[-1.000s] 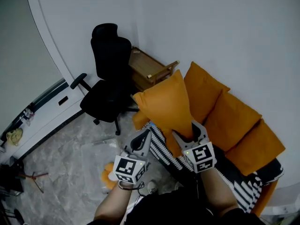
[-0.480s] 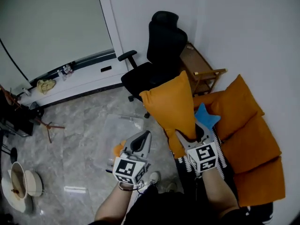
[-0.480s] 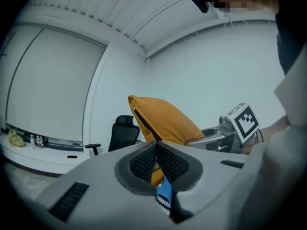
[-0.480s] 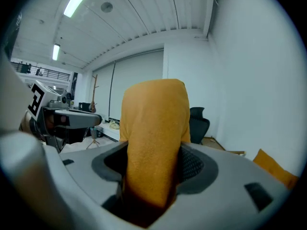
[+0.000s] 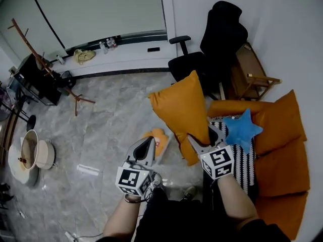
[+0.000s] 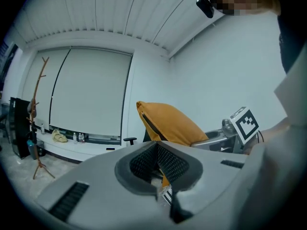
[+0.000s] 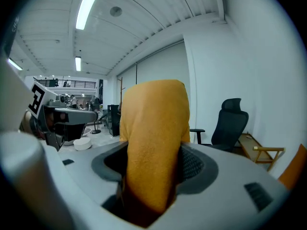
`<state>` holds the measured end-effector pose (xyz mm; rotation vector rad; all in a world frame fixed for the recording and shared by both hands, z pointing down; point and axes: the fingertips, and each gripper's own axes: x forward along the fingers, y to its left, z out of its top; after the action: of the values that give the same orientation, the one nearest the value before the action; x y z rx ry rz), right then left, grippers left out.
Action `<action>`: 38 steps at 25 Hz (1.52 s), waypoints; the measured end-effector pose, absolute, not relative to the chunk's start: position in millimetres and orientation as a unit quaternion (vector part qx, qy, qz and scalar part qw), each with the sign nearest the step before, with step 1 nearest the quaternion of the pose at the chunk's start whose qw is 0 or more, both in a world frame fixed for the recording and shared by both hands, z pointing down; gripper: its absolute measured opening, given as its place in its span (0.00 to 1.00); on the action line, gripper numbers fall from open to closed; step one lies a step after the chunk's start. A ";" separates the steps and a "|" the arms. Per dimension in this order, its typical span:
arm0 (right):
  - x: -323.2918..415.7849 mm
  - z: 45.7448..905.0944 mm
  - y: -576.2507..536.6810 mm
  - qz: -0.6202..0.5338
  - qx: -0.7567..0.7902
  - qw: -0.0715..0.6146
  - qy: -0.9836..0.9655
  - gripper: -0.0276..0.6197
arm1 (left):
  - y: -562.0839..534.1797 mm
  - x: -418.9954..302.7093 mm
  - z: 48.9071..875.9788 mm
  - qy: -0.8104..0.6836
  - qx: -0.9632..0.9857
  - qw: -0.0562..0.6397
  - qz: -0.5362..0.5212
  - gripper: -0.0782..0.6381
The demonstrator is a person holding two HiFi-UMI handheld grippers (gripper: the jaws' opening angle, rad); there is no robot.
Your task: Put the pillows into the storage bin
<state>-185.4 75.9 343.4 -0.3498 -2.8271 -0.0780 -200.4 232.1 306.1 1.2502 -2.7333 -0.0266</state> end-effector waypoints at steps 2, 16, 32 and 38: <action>-195.8 346.1 95.5 -0.031 -0.138 0.147 -0.979 0.49 | 251.7 -206.6 309.9 -0.914 0.399 0.070 -0.018 0.12; -321.0 369.6 238.0 -0.025 -0.134 0.181 -0.974 0.49 | 386.2 -321.6 336.2 -0.902 0.423 0.080 -0.036 0.12; -407.1 440.1 314.2 -0.014 -0.142 0.251 -0.957 0.50 | 449.7 -394.2 409.4 -0.891 0.426 0.142 -0.071 0.12; -430.0 480.4 320.6 -0.018 -0.172 0.274 -0.946 0.50 | 447.7 -402.5 447.8 -0.894 0.406 0.169 -0.083 0.12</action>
<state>-430.0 320.6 480.4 -0.4629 -2.5435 -0.0493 -402.5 447.7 447.8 1.1539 -2.5434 -0.2350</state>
